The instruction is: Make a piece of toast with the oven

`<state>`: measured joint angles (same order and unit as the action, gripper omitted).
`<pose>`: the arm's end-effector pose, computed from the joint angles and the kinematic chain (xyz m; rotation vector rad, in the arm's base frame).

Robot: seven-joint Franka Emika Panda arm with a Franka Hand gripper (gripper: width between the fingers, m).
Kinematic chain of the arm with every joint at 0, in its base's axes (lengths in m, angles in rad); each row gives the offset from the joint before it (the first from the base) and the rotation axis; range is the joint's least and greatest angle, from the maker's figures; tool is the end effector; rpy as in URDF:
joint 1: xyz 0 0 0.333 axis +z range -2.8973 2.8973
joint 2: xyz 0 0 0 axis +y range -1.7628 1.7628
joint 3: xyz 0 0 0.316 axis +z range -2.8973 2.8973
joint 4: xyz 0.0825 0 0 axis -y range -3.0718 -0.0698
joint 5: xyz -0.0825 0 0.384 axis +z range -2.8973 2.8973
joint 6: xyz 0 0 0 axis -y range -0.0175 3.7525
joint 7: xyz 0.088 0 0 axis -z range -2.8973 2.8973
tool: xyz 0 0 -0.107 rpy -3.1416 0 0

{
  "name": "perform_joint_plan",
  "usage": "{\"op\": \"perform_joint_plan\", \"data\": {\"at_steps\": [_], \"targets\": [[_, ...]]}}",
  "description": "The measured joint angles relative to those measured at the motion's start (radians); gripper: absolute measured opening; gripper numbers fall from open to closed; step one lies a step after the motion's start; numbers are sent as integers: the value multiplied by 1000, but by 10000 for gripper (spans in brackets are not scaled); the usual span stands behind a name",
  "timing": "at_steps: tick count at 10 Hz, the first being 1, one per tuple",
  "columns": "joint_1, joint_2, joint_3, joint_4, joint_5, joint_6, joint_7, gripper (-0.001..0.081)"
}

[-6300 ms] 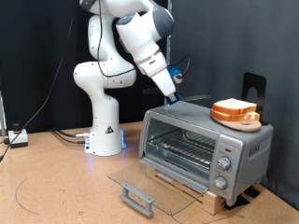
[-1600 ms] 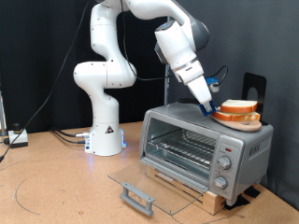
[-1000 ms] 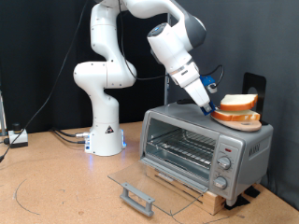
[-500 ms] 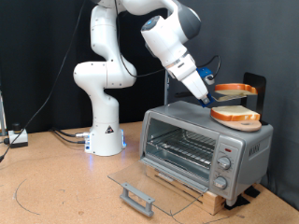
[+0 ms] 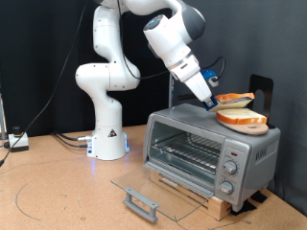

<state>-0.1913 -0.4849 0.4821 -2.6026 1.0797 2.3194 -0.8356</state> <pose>0.3936 0.1337 0.4175 -2.5049 -0.5189 -0.5015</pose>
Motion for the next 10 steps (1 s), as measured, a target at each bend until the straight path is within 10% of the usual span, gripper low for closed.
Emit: {"op": "perform_joint_plan", "data": {"at_steps": [5,10], "targets": [[-96,97,-15,44,-108,83,-26,395],[-171,98,-196,213,-356,-536,-26,395]]}}
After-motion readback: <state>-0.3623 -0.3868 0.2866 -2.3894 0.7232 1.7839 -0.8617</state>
